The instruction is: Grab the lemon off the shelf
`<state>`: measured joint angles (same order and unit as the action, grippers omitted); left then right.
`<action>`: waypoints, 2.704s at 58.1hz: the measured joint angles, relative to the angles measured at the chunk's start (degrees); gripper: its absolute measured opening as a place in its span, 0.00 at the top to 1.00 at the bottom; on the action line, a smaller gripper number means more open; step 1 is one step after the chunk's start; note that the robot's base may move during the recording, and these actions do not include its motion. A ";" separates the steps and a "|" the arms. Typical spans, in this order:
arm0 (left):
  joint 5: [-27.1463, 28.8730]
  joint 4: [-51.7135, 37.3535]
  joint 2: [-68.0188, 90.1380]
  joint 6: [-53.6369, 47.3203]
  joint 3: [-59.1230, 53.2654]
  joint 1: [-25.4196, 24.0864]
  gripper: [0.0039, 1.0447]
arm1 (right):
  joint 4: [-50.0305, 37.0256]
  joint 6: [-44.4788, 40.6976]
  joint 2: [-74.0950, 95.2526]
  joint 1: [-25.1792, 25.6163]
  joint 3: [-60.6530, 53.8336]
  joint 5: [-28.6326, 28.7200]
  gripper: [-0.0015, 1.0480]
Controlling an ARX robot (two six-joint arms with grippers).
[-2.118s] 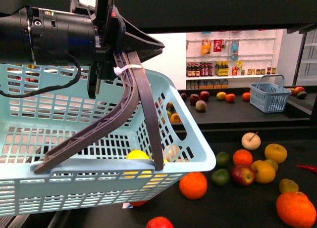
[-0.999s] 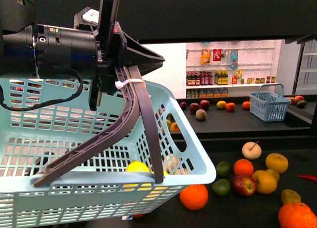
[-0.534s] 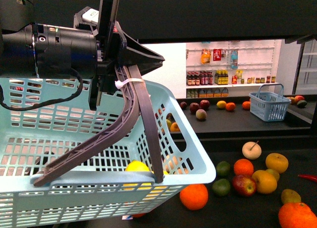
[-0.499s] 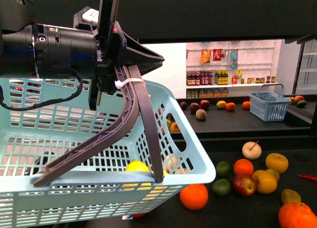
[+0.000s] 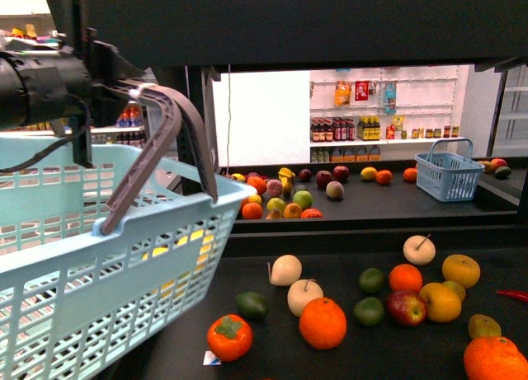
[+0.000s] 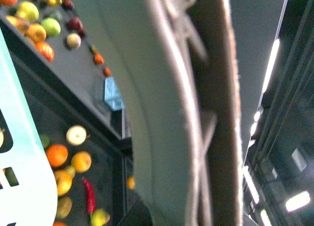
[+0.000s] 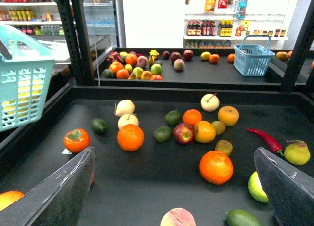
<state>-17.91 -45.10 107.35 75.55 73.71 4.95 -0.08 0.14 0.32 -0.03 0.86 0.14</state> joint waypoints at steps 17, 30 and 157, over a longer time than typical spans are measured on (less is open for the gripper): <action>5.16 -11.91 2.67 11.37 0.09 -10.71 0.95 | 0.00 0.00 0.00 0.00 0.00 0.00 0.07; 5.57 -16.61 5.38 11.98 0.09 -18.43 0.95 | 0.00 0.00 0.00 0.00 0.00 0.02 0.07; -0.96 -3.93 3.78 2.32 -6.23 -25.62 0.08 | 0.00 0.00 0.00 0.00 0.00 0.02 0.07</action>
<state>-18.87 -49.04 111.13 77.87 67.48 -20.67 -0.08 0.14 0.32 -0.03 0.86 0.16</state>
